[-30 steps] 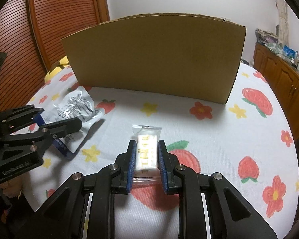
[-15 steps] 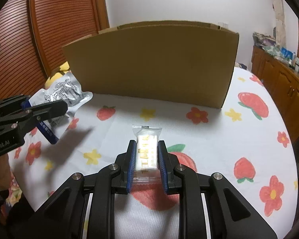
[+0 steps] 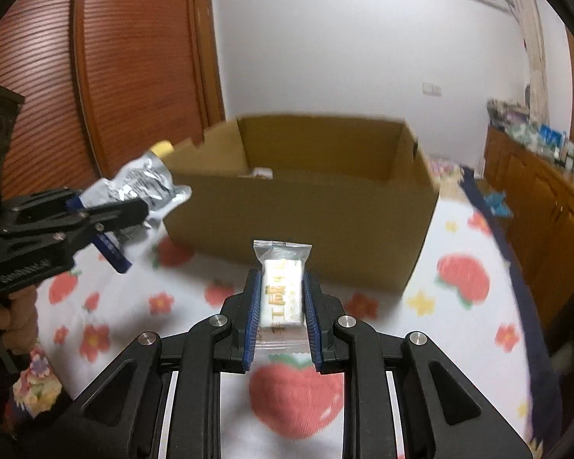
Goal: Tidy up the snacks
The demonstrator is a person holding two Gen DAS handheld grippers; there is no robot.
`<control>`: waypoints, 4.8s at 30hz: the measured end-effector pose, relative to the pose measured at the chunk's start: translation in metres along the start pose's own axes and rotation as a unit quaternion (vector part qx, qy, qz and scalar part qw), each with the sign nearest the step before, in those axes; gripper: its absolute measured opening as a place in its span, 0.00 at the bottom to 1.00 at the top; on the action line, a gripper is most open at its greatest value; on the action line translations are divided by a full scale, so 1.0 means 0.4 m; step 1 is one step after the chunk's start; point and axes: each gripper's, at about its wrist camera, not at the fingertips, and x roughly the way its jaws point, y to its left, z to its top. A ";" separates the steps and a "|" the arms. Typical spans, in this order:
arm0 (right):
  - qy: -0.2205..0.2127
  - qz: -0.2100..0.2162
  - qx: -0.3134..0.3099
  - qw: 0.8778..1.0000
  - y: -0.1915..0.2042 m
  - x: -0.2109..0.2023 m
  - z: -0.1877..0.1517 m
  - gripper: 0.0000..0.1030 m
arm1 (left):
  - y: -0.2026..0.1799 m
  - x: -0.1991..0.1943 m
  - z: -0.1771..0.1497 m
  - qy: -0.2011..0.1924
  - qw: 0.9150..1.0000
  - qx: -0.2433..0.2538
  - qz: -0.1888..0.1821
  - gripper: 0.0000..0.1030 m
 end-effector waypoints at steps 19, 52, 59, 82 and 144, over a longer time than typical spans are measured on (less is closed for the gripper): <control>-0.019 -0.015 -0.040 0.999 -0.052 0.115 0.202 0.19 | 0.106 0.127 0.117 -0.001 1.000 -0.011 0.018 0.28; -0.004 -0.007 -0.003 1.000 -0.115 0.170 0.187 0.30 | 0.091 0.211 0.117 0.015 0.999 -0.017 0.026 0.29; -0.013 -0.010 -0.004 1.000 -0.088 0.126 0.165 0.31 | 0.071 0.149 0.097 0.003 0.999 -0.022 0.029 0.41; -0.091 -0.049 0.001 0.995 -0.013 -0.100 0.169 0.72 | 0.022 -0.112 0.092 -0.088 0.993 -0.027 0.077 0.91; -0.123 -0.111 0.024 0.986 0.062 -0.261 0.052 0.97 | -0.019 -0.267 -0.034 -0.075 0.991 -0.047 0.099 0.95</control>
